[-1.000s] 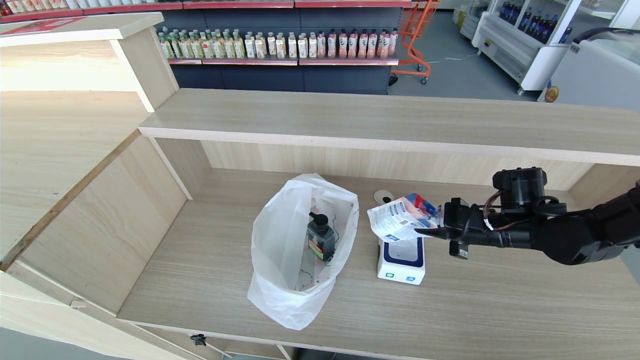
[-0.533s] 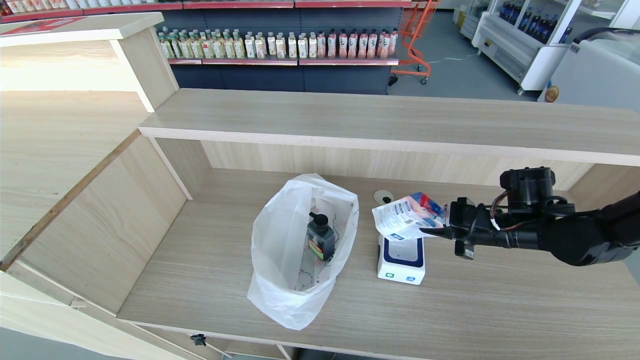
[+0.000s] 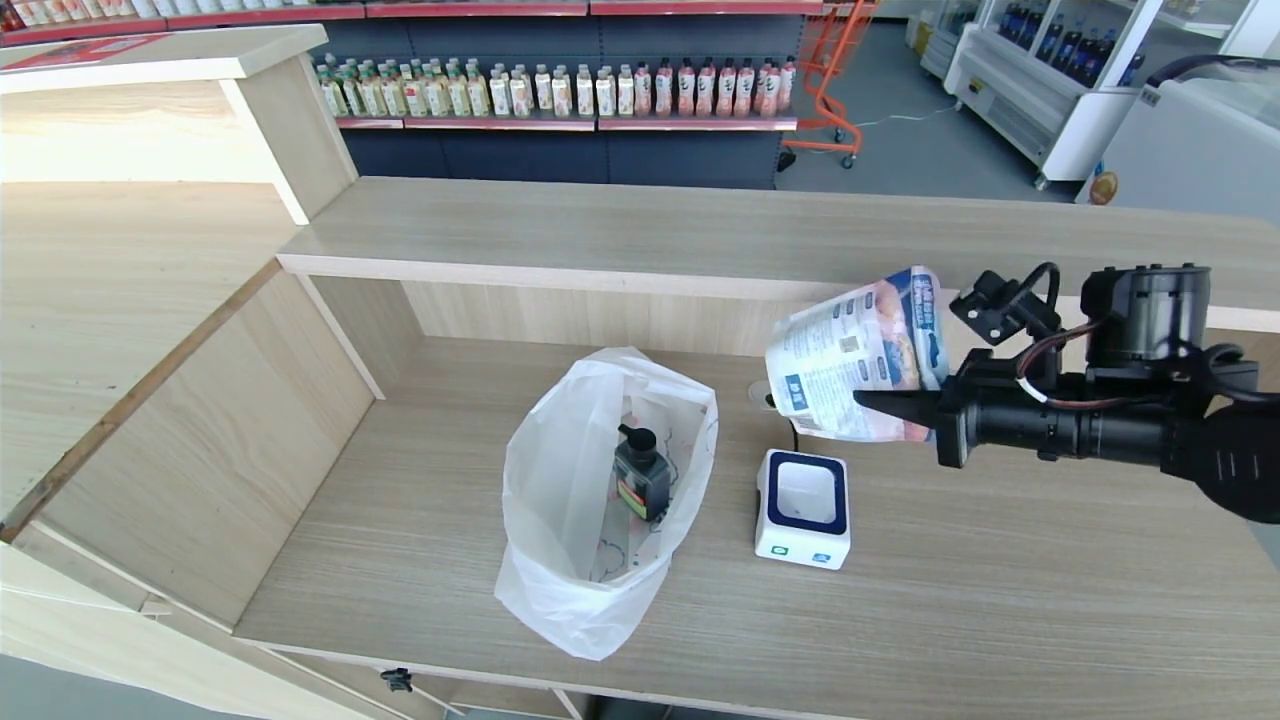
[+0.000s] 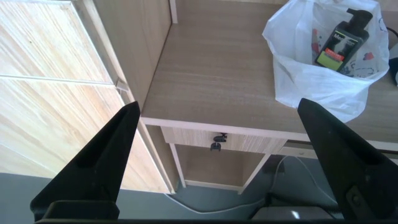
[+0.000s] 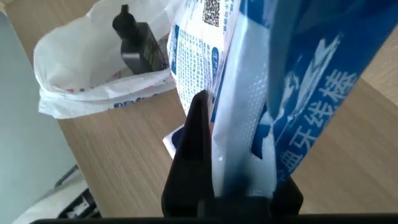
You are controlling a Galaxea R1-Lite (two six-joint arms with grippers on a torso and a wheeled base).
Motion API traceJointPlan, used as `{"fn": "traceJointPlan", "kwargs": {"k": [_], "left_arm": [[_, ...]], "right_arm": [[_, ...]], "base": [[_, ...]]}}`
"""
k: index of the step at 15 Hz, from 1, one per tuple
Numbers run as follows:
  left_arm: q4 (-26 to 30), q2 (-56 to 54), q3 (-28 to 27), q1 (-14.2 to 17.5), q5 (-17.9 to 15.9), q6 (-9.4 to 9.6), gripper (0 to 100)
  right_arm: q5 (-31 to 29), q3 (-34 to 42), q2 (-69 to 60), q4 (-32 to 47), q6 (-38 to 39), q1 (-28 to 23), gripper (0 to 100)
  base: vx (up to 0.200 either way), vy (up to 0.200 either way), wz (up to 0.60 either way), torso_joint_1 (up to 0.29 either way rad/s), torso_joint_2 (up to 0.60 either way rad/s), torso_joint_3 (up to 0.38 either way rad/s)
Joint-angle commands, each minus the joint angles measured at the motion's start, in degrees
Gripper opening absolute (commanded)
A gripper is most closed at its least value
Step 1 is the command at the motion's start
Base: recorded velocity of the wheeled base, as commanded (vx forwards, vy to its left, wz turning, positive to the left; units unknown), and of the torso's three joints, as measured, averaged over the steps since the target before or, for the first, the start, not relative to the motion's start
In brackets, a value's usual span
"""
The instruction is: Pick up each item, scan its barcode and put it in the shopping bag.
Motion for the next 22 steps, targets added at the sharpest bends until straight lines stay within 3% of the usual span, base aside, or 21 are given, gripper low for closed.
{"fn": "traceJointPlan", "kwargs": {"k": [1, 3, 10, 15, 19, 22], "left_arm": [[0.00, 0.00, 0.00, 0.01, 0.00, 0.02, 100], [0.00, 0.00, 0.00, 0.01, 0.00, 0.02, 100], [0.00, 0.09, 0.00, 0.01, 0.00, -0.07, 100], [0.00, 0.09, 0.00, 0.01, 0.00, 0.11, 100], [0.00, 0.09, 0.00, 0.01, 0.00, 0.11, 100], [0.00, 0.09, 0.00, 0.01, 0.00, 0.02, 100]], "right_arm": [[-5.11, -0.43, -12.80, 5.35, 20.56, 3.71, 0], [-7.30, 0.44, -13.59, 10.27, 24.07, 3.71, 0], [-8.36, 2.20, -14.82, 10.10, 25.92, 2.31, 0], [-8.36, 2.99, -15.70, 10.45, 29.00, 2.31, 0], [-8.36, 3.70, -15.61, 10.45, 30.23, 2.31, 0], [-8.36, 3.87, -15.88, 10.54, 33.48, 2.66, 0]], "base": [[0.000, 0.000, 0.00, 0.000, 0.00, 0.000], [0.000, 0.000, 0.00, 0.000, 0.00, 0.000], [0.000, 0.000, 0.00, 0.000, 0.00, 0.000], [-0.200, 0.200, 0.00, 0.008, 0.01, 0.000], [0.000, 0.000, 0.00, 0.000, 0.00, 0.000], [0.000, 0.200, 0.00, -0.009, -0.01, 0.002]]}}
